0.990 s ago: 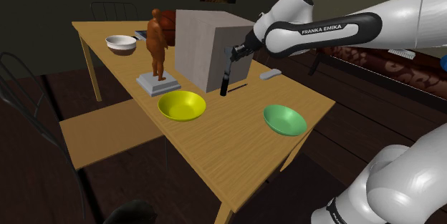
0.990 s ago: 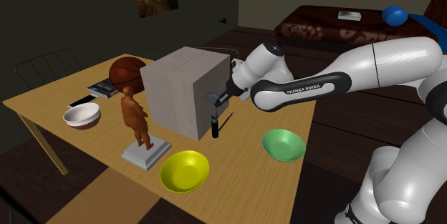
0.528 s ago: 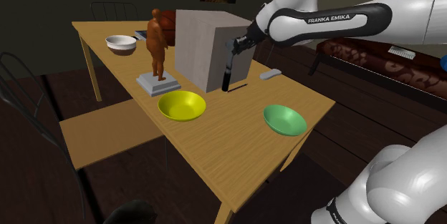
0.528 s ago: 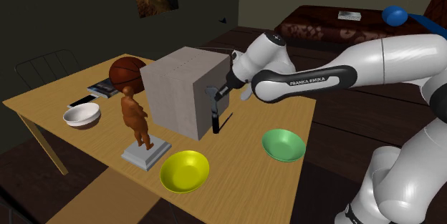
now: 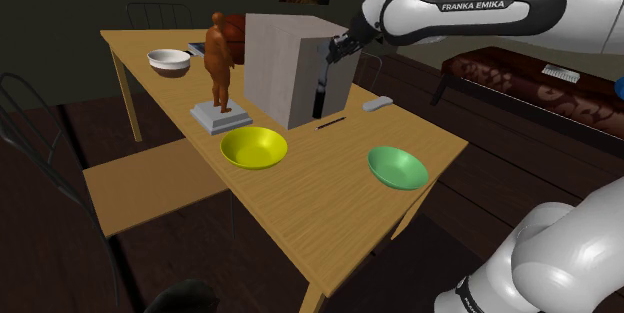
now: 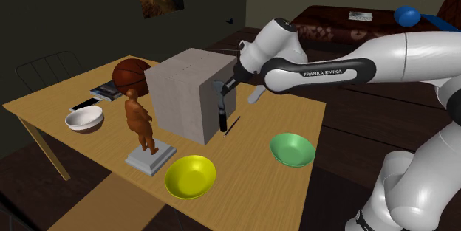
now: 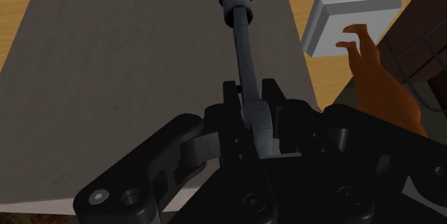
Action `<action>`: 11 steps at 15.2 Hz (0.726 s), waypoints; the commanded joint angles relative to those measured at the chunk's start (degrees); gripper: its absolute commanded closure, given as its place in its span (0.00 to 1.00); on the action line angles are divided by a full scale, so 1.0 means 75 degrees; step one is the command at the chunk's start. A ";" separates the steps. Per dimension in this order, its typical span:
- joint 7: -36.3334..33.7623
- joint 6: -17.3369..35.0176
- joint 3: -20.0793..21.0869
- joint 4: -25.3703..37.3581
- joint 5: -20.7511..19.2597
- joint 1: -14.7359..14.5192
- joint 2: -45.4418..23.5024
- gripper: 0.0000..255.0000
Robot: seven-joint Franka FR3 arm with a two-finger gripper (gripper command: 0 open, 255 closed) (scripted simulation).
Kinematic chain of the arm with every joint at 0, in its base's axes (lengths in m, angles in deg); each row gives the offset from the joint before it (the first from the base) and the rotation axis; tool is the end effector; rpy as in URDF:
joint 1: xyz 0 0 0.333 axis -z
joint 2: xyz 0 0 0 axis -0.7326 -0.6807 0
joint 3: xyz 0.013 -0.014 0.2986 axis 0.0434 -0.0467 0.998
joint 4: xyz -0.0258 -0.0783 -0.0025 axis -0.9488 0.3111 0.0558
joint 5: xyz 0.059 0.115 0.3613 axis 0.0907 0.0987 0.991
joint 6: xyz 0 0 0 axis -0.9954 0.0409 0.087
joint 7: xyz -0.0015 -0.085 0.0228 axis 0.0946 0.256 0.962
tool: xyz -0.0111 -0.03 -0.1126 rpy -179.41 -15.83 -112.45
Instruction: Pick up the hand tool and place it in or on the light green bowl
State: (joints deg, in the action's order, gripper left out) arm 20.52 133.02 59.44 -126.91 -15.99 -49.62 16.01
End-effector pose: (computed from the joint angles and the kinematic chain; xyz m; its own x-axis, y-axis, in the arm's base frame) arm 0.5400 0.0070 0.5786 0.8047 0.0080 0.5936 0.0141 -0.9999 -0.0056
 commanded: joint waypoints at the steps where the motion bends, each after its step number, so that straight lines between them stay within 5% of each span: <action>1: 0.0016 -0.0210 -0.0008 0.0200 0.0007 0.0002 0.0010 1.00; 9: 0.0013 -0.0966 -0.0006 0.0966 0.0007 0.0001 0.0000 1.00; 11: 0.0105 -0.1103 -0.0059 0.0540 0.0030 0.0024 0.0563 1.00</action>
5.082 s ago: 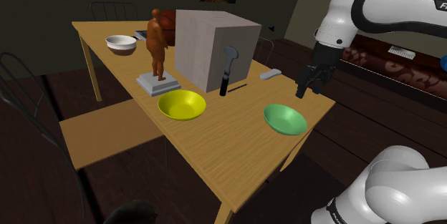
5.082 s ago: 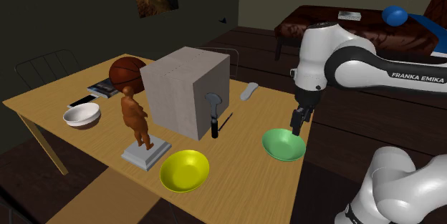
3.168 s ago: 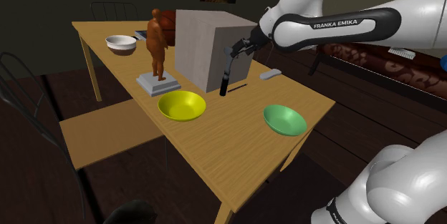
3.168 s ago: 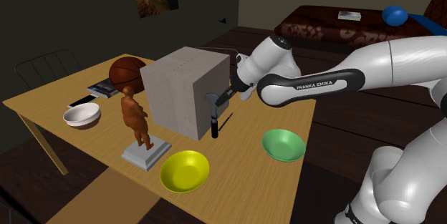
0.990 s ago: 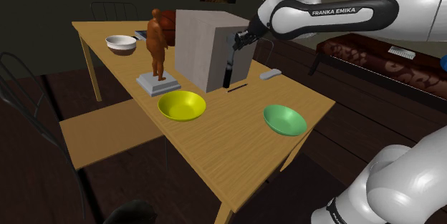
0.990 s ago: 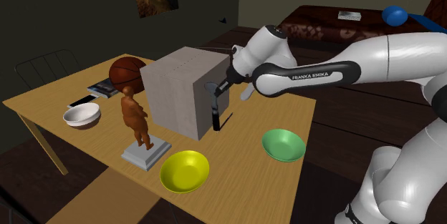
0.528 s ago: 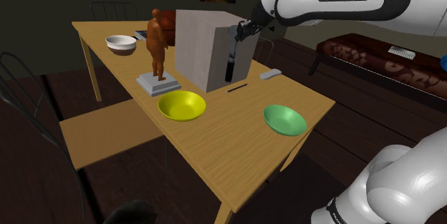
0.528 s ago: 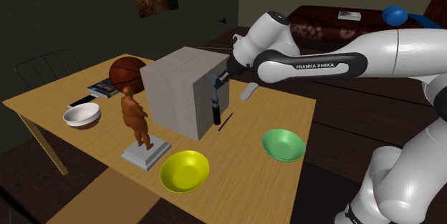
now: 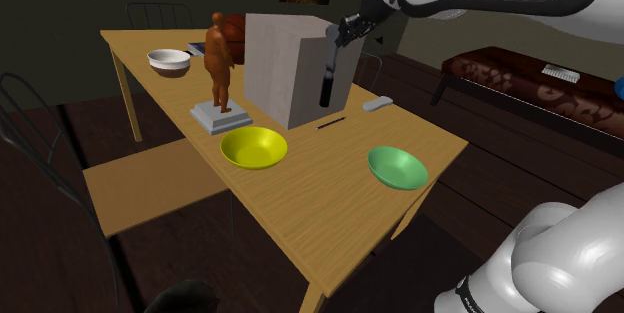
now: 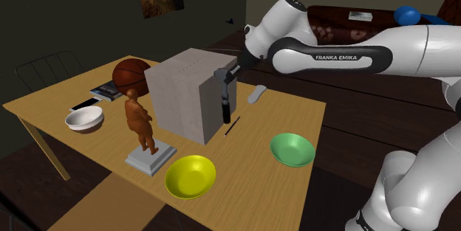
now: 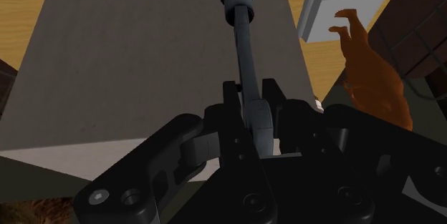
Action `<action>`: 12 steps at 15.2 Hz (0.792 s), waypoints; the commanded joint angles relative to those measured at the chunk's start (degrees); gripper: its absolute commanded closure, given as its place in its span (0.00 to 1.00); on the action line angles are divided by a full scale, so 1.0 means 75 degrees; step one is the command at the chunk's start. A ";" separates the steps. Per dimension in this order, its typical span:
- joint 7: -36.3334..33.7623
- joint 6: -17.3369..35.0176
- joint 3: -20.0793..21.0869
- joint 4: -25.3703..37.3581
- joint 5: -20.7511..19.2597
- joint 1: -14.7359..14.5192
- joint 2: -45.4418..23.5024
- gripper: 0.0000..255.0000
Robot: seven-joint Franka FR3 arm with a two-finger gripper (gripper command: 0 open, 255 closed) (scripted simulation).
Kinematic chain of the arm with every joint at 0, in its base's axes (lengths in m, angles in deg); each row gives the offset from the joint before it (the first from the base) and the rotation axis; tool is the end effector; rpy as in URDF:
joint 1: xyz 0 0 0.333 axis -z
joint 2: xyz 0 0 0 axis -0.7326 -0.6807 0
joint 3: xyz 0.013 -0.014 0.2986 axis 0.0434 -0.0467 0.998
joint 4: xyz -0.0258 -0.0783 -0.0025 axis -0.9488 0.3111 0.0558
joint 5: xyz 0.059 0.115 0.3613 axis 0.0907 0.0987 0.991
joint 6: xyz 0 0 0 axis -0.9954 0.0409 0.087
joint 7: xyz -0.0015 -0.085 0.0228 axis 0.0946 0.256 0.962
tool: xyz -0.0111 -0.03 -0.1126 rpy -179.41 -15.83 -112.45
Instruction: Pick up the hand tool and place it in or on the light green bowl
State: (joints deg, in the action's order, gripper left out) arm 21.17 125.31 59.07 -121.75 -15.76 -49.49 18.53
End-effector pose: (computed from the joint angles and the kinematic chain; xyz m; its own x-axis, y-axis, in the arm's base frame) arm 0.5259 0.0013 0.6303 0.8050 0.0080 0.5932 0.0141 -0.9999 -0.0057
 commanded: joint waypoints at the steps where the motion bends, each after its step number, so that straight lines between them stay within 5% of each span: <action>1: 0.0064 -0.0157 -0.0038 -0.0346 0.0008 0.0019 0.0507 1.00; 12: 0.0547 -0.1595 -0.0391 -0.1854 -0.0038 0.0200 0.3451 1.00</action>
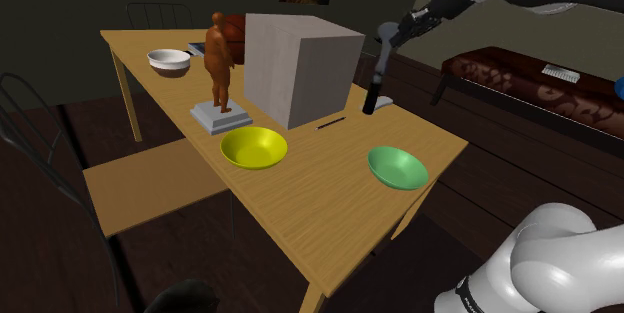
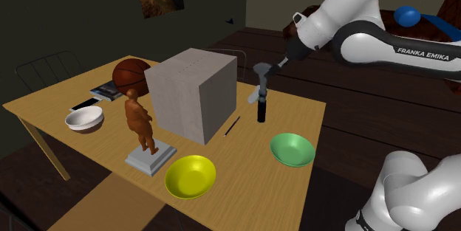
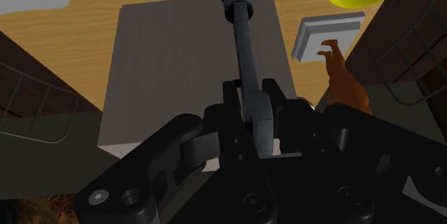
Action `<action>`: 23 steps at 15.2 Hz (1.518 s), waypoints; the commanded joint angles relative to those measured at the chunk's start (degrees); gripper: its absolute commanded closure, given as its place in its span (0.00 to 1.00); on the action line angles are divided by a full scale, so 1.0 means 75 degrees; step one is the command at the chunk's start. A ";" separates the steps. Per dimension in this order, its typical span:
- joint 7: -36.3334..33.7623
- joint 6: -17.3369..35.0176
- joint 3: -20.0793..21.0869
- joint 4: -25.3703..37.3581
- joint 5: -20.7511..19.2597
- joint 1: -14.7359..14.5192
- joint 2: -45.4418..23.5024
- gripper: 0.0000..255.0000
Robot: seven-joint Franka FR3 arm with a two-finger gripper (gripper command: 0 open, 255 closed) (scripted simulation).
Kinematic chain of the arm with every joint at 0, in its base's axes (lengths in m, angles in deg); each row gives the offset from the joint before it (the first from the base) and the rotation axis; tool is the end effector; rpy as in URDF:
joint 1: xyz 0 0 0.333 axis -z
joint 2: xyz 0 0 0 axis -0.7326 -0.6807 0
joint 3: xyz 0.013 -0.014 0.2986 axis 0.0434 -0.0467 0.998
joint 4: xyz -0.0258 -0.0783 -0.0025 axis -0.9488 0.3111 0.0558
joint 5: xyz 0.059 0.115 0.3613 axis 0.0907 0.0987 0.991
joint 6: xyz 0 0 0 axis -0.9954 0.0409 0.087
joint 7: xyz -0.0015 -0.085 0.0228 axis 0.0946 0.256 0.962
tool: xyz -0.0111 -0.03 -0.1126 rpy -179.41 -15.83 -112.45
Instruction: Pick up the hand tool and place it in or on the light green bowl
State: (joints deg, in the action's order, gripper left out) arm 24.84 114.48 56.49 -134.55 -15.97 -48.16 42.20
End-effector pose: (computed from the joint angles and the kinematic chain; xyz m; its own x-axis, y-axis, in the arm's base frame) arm 0.3881 -0.0346 0.6761 0.8045 0.0082 0.5938 0.0139 -0.9999 -0.0050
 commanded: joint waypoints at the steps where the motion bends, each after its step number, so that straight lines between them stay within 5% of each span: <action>1: 0.0103 -0.0326 -0.0082 -0.0224 -0.0025 0.0045 0.0546 1.00; 11: 0.0585 -0.2357 -0.0479 -0.0413 -0.0222 0.0308 0.2764 1.00; 23: 0.0648 -0.1479 -0.0563 -0.2038 -0.0305 0.0424 0.3507 1.00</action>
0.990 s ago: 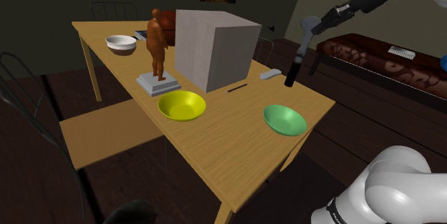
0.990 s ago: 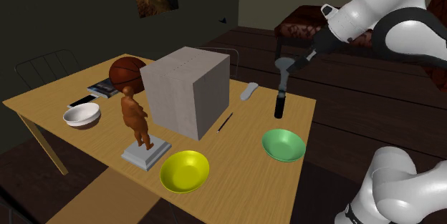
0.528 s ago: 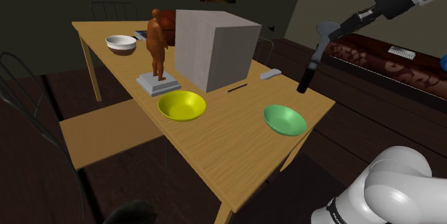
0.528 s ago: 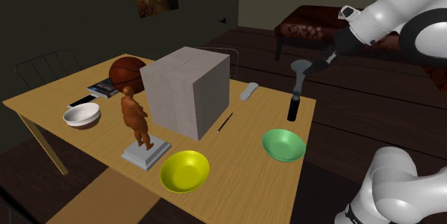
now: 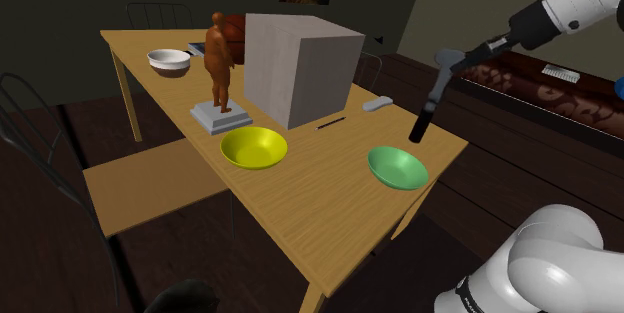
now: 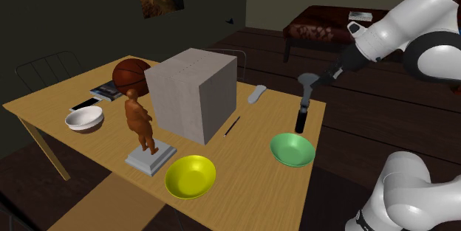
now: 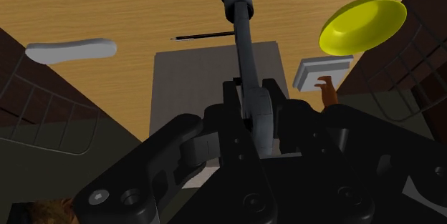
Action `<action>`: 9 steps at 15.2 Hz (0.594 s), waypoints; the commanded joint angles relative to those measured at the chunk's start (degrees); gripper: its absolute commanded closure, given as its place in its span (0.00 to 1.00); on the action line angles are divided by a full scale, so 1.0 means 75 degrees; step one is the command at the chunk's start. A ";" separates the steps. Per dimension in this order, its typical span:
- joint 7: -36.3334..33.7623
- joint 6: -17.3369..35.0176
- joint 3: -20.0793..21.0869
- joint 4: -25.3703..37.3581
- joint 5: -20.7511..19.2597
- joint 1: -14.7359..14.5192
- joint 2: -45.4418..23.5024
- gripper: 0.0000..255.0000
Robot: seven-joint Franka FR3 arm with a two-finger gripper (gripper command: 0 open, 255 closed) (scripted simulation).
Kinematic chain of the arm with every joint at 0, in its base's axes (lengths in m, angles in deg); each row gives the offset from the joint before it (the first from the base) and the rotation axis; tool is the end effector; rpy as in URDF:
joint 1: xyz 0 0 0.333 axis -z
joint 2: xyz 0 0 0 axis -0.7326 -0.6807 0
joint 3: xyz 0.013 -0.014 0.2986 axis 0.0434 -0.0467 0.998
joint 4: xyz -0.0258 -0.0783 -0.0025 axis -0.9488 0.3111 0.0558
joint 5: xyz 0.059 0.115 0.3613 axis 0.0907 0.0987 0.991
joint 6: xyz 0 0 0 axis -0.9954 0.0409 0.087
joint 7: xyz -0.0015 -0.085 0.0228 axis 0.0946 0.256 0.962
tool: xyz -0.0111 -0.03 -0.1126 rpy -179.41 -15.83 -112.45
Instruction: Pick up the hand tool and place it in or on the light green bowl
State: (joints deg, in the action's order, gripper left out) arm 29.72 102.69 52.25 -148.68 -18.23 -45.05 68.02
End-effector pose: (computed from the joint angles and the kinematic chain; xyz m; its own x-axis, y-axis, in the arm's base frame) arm 0.2436 -0.0749 0.6635 0.8051 0.0081 0.5931 0.0143 -0.9999 -0.0057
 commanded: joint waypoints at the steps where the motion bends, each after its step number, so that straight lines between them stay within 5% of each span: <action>1: 0.0003 0.0166 -0.0008 -0.0284 -0.0012 0.0020 0.0121 1.00; 9: 0.0057 0.0742 -0.0091 -0.1294 -0.0080 0.0108 0.0551 1.00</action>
State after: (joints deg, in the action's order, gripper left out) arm 30.21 107.77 51.51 -157.58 -18.83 -44.29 71.81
